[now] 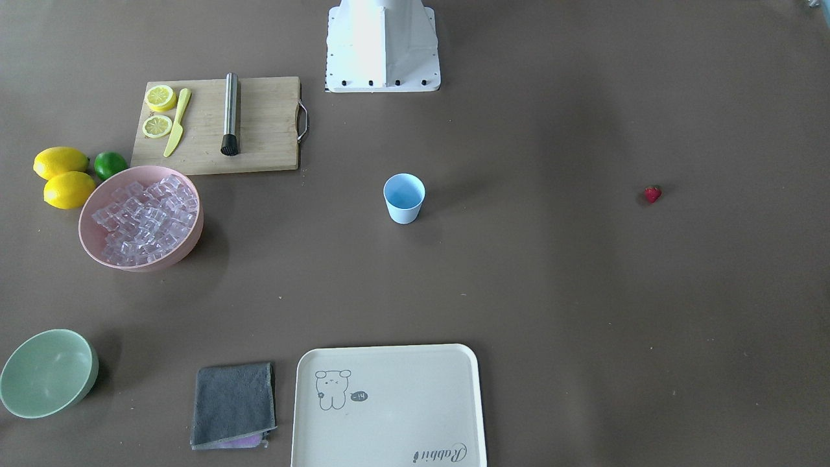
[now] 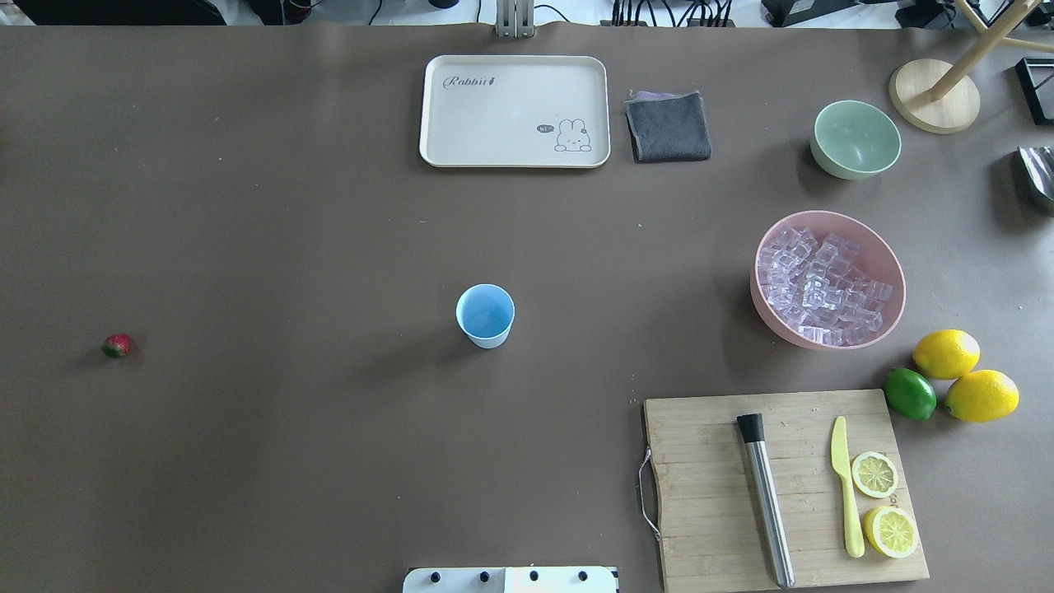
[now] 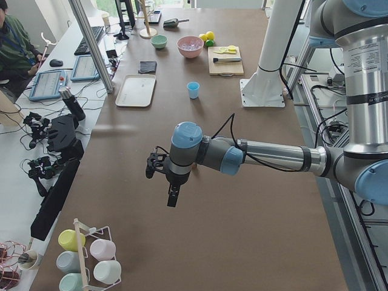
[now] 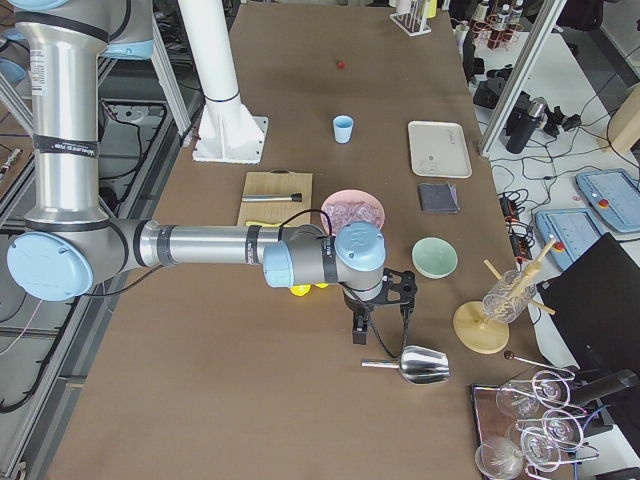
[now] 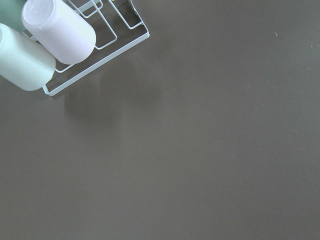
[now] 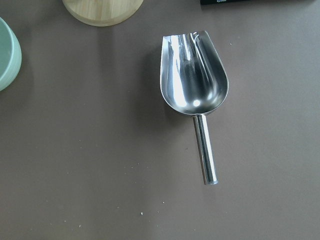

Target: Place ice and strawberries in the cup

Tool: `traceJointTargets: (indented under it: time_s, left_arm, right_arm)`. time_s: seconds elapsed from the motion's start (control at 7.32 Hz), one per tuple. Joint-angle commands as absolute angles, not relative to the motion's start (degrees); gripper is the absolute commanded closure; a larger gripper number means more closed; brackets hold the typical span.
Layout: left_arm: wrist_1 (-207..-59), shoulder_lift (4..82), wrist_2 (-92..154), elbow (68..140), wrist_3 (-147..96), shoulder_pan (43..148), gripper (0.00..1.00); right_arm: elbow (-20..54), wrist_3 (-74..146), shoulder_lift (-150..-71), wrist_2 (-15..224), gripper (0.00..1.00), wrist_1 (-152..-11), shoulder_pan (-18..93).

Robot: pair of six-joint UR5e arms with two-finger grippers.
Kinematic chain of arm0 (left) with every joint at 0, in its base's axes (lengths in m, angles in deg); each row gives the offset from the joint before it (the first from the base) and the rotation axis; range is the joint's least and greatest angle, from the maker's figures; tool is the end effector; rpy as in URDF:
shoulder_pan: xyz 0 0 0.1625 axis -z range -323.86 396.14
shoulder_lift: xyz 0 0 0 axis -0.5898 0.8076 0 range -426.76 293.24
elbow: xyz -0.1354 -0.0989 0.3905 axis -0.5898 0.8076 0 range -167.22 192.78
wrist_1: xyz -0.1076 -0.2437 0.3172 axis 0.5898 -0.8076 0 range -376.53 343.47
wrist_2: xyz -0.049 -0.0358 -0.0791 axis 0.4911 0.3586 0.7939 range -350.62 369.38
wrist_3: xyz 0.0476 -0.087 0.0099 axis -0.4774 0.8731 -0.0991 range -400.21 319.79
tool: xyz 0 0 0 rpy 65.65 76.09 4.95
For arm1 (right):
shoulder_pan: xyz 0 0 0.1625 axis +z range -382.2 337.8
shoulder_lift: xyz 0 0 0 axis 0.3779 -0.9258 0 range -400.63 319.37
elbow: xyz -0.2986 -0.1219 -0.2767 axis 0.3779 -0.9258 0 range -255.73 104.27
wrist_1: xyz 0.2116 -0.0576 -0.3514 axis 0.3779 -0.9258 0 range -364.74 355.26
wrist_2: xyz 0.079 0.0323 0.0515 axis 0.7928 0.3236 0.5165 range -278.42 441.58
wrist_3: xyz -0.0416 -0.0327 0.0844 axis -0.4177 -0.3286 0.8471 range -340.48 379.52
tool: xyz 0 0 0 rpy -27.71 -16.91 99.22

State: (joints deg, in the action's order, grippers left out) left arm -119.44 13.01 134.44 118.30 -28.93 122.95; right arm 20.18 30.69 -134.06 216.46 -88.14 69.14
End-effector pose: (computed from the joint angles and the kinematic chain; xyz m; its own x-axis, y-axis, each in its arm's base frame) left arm -0.0518 -0.4387 0.5909 0.8021 0.0349 -0.5962 0.1060 0.9741 0.1996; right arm 0.0741 -0.4744 0.6237 0.6930 0.0982 0.7142 -0.1604 0.9869 0.0199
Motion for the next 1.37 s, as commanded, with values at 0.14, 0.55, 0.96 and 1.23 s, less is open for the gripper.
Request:
traceJointTargets:
  time_s: [0.14,0.55,0.96,1.23]
  left_arm:
    - [-119.3,13.1,134.5,118.4,-28.8,122.9,0.02]
    - [-119.3,13.3,134.8,118.3,-28.8,122.8,0.02]
    - [-119.3,13.1,135.9,117.8,-28.8,122.8,0.02]
    - [-119.4,12.8,136.0,117.7,-28.7,122.8,0.02]
  right_arm:
    - [20.5,30.7,-134.3,216.7,0.0,-88.1,69.1]
    - [20.4,30.7,-134.2,216.7,0.0,-88.1,69.1]
    - [20.2,30.7,-134.1,216.6,0.0,-88.1,69.1]
    - [20.4,30.8,-134.0,216.7,0.0,-88.1,69.1]
